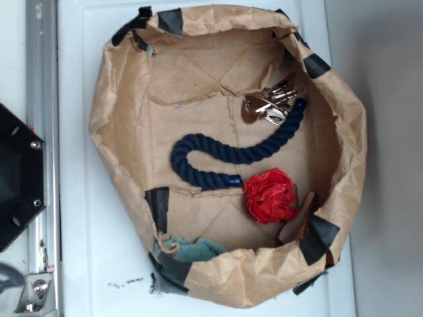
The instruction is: Grab the silver keys.
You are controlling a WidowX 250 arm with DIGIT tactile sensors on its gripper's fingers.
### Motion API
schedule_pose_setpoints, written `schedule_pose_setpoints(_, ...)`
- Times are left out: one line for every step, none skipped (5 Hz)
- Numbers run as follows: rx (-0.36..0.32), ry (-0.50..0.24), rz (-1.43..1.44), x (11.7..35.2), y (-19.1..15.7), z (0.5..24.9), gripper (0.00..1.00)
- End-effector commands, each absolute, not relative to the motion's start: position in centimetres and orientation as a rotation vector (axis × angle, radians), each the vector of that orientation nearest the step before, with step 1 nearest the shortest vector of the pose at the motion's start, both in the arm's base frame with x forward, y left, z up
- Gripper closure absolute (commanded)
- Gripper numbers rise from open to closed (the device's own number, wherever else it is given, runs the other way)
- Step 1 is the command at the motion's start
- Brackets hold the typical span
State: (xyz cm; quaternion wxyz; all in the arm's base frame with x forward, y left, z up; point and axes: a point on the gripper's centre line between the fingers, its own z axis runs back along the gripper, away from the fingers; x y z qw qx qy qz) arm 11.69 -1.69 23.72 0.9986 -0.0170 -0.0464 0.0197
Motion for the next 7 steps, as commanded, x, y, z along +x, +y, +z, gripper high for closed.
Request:
schedule_pose_setpoints(-0.034, -0.093, 0.039, 11.7, -1.7, 23.7, 0.00)
schedule_pose_setpoints(0.071, -0.186, 0.058, 16.7, -0.5, 23.2, 0.00)
schedule_pose_setpoints(0.136, -0.290, -0.058, 21.8, 1.0, 23.3, 0.00)
schedule_pose_setpoints(0.027, -0.238, -0.069, 22.7, 1.5, 24.3, 0.00)
schedule_pose_setpoints(0.027, -0.238, -0.069, 22.7, 1.5, 24.3, 0.00)
schedule_pose_setpoints(0.027, -0.238, -0.069, 22.7, 1.5, 24.3, 0.00)
schedule_pose_setpoints(-0.041, -0.140, -0.288, 25.2, 2.1, 20.5, 0.00)
